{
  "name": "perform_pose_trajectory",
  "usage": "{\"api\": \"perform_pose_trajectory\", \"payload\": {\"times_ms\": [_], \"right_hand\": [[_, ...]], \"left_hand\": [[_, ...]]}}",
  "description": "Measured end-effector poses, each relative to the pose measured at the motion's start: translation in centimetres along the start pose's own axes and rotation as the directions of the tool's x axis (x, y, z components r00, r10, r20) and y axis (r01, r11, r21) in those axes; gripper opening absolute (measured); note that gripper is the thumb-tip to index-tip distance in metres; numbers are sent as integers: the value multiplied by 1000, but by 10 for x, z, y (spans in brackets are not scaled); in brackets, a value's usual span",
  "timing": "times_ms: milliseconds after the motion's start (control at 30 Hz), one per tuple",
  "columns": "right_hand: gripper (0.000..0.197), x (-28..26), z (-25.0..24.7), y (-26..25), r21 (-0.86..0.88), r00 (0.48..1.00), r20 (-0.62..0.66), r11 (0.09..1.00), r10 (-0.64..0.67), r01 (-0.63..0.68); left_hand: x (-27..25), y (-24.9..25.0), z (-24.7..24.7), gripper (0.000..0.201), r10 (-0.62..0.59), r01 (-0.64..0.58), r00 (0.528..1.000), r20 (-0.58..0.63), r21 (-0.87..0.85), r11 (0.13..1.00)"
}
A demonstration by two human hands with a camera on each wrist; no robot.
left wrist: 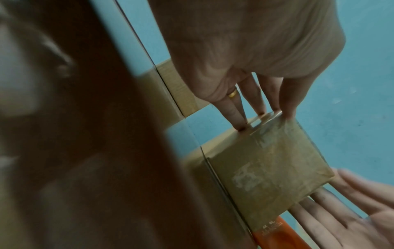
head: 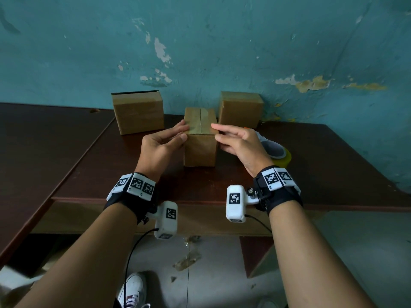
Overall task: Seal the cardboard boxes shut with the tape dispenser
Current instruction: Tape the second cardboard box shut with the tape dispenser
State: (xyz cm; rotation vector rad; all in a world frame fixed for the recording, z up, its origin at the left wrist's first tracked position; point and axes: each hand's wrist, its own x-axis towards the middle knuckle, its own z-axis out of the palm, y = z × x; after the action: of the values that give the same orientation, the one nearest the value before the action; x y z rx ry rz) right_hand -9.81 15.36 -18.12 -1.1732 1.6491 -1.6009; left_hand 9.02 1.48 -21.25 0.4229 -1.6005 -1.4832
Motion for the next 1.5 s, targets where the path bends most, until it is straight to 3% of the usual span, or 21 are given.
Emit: {"api": "perform_pose_trajectory", "payload": {"times_ms": [67,167,267,367,500,667,767,1233,1500], "right_hand": [[30,1,2,-6,-124,999,-37,992,-38,33],[52,1,12,-15,-356,989,-89,931,-118,79],[74,-5,27,-26,-592,987,-79,803,-142,68],[90,-9,45,-28,-720,996,-20,692,-89,48],[82,-8,49,-23,-812,989,-24,580,-147,66],[64,-7,41,-22,-742,995,-24,669,-96,47],[61,-8,36,-24,-693,998,7,719,-60,48],[55,-7,21,-27,-656,998,29,753,-53,59],[63,-6,15,-24,-713,996,25,697,-85,77]], "left_hand": [[0,3,3,23,-15,14,1000,-26,-43,999],[2,4,6,21,0,0,997,-76,-9,1000],[3,-1,8,21,48,-40,995,-82,99,994],[3,0,10,20,97,-79,991,-90,184,980],[2,7,9,25,72,-55,990,-122,132,990],[8,8,4,22,32,-1,948,-317,97,995],[11,8,-2,31,-12,67,919,-394,124,990],[5,23,3,31,-102,131,929,-355,59,990],[6,18,4,35,-124,143,948,-293,44,989]]}}
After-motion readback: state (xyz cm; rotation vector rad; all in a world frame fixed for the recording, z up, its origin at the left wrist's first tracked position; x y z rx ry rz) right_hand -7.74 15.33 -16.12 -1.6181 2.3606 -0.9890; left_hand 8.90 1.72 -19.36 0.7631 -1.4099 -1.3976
